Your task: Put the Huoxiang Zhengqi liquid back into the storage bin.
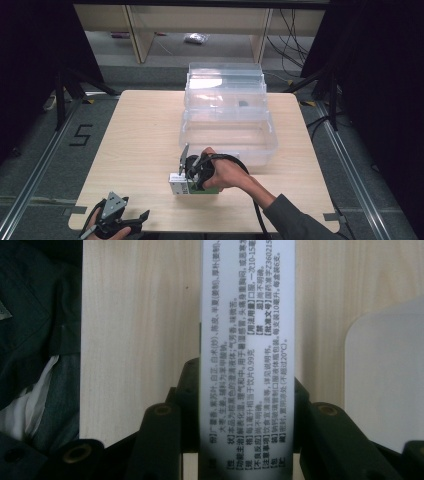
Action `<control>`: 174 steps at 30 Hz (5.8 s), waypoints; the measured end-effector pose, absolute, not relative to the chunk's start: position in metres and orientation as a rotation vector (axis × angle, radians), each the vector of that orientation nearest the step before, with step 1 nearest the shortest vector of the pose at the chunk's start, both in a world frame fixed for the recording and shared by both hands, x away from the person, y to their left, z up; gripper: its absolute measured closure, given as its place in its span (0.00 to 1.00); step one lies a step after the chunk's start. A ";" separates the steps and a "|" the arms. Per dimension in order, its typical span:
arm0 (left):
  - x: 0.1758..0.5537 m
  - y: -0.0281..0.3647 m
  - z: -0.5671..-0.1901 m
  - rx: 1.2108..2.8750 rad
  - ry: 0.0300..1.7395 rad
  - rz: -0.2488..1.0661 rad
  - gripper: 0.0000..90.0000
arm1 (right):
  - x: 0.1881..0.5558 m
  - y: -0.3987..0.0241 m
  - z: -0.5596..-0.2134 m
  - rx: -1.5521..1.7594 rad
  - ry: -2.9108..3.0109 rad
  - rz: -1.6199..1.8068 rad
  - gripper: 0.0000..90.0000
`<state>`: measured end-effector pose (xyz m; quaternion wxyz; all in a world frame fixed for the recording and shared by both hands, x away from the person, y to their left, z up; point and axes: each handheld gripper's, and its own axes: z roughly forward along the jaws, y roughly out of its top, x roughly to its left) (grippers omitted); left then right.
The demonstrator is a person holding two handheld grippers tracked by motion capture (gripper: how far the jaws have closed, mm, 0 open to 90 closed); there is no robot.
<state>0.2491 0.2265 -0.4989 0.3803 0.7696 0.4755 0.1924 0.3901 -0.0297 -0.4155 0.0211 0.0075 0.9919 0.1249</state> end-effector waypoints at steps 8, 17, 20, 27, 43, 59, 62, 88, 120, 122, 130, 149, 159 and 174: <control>0.248 0.229 -0.497 2.021 1.209 0.500 0.17 | 0.393 -0.046 -0.394 0.043 3.083 0.406 0.72; 0.249 0.227 -0.499 1.974 1.215 0.493 0.17 | 0.391 -0.075 -0.365 0.086 3.080 0.418 0.72; 0.249 0.229 -0.498 2.021 1.208 0.496 0.17 | 0.390 -0.080 -0.361 0.109 3.082 0.427 0.72; 0.249 0.226 -0.500 1.969 1.224 0.490 0.17 | 0.393 -0.103 -0.342 0.174 3.064 0.447 0.72; 0.249 0.229 -0.499 2.019 1.219 0.498 0.17 | 0.408 -0.142 -0.302 0.219 3.017 0.494 0.72; 0.250 0.229 -0.500 1.962 1.255 0.505 0.17 | 0.451 -0.165 -0.289 0.188 2.981 0.529 0.72; 0.250 0.231 -0.500 1.994 1.250 0.508 0.17 | 0.458 -0.168 -0.290 0.191 2.978 0.528 0.72; 0.251 0.230 -0.501 2.012 1.249 0.506 0.17 | 0.519 -0.196 -0.336 0.287 3.027 0.474 0.72; 0.252 0.229 -0.502 2.010 1.254 0.506 0.17 | 0.530 -0.199 -0.390 0.212 3.071 0.380 0.72; 0.251 0.229 -0.502 2.017 1.250 0.508 0.17 | 0.530 -0.199 -0.393 0.204 3.081 0.385 0.72; 0.252 0.229 -0.502 2.017 1.251 0.506 0.17 | 0.529 -0.201 -0.401 0.206 3.097 0.384 0.72; 0.251 0.229 -0.502 2.015 1.255 0.516 0.17 | 0.532 -0.199 -0.407 0.178 3.089 0.313 0.66; 0.251 0.230 -0.502 2.016 1.235 0.507 0.17 | 0.517 -0.208 -0.372 0.429 2.998 0.480 0.45; 0.251 0.229 -0.501 2.008 1.253 0.528 0.17 | 0.492 -0.213 -0.351 0.719 2.792 0.725 0.34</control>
